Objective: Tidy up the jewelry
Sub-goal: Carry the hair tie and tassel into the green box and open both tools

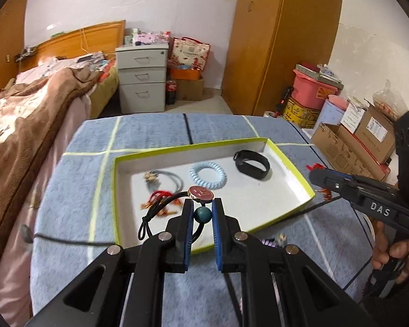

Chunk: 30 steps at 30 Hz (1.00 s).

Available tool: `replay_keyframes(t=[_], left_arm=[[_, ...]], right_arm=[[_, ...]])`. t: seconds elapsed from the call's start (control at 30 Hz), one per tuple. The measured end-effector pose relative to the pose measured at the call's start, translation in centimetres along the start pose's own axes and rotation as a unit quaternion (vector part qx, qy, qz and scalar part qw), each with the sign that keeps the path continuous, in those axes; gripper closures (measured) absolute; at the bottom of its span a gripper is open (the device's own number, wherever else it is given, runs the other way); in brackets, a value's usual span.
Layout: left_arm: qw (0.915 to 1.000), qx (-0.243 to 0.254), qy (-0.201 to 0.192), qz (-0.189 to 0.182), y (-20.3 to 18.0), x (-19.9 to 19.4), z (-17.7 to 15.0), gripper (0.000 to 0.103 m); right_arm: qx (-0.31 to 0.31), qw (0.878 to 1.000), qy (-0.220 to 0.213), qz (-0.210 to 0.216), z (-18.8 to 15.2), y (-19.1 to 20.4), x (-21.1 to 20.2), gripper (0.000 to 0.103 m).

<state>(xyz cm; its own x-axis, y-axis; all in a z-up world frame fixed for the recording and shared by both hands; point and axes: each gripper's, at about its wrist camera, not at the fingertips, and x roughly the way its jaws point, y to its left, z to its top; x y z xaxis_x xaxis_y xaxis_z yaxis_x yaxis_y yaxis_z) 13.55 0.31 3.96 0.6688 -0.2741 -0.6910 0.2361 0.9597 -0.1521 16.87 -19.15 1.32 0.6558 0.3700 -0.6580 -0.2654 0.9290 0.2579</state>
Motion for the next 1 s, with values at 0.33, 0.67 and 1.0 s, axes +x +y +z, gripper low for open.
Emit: replay_keyframes(t=[0.33, 0.67, 1.0], left_arm=[[0.9996, 0.005, 0.023, -0.019, -1.5, 4.1, 1.2, 0.089], [0.9976, -0.004, 0.064, -0.028, -1.6, 7.4, 0.3, 0.089], [0.9965, -0.010, 0.078, -0.027, -1.5, 8.4, -0.1, 0.089]], right_arm=[[-0.011, 0.999, 0.043, -0.008, 0.8, -1.2, 4.1, 0.086], [-0.013, 0.996, 0.084, -0.019, -0.1, -2.1, 6.9, 0.086], [-0.020, 0.995, 0.096, -0.028, -0.3, -2.2, 7.6, 0.086]])
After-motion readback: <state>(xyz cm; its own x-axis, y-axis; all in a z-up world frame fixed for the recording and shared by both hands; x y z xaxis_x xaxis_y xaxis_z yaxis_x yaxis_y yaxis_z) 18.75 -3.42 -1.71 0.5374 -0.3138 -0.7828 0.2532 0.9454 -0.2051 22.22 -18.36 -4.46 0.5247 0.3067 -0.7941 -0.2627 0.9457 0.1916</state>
